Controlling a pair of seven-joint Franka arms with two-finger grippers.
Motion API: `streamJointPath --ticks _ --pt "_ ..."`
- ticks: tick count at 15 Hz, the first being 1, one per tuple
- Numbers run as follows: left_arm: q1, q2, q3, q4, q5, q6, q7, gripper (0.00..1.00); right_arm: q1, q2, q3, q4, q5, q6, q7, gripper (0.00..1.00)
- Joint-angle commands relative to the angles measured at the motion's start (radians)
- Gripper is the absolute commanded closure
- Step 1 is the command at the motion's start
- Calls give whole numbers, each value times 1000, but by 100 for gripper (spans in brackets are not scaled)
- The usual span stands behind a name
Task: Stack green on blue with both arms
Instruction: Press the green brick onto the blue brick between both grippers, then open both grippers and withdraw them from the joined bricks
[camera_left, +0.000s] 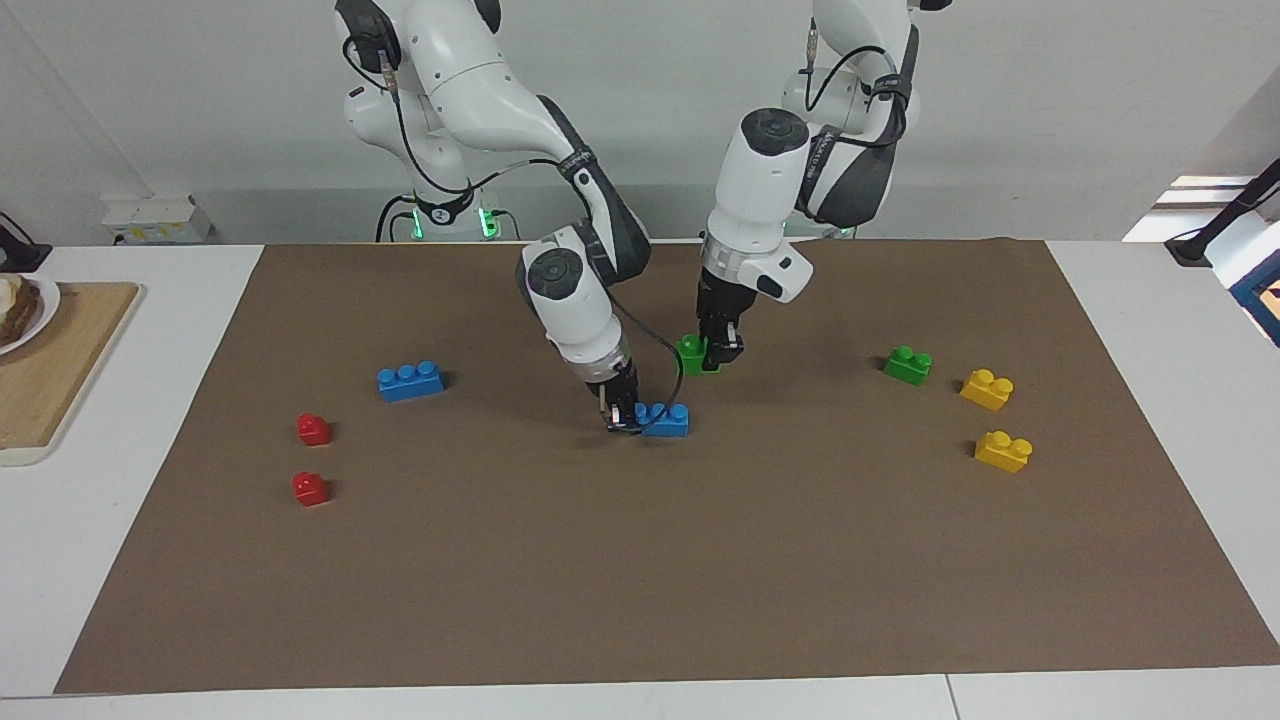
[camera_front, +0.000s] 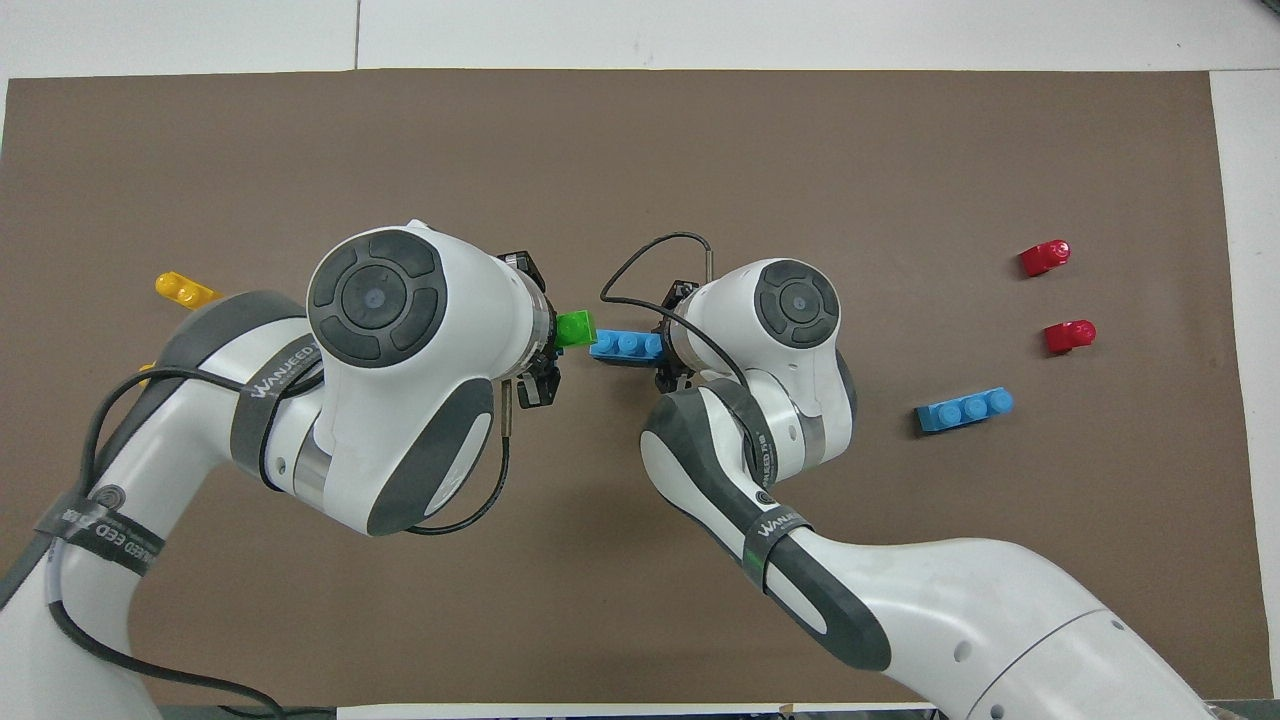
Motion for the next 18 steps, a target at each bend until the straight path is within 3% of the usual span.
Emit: streamJointPath --ticks 1,7,18 --pt "-32 33 12 -13 37 58 -10 100 -1 3 4 -61 8 65 -59 100" --pt "-49 50 14 -79 64 155 -16 100 -1 3 6 -63 8 71 -61 100" --pt "-53 159 15 -59 158 235 -78 100 -1 2 6 -75 8 82 -62 100"
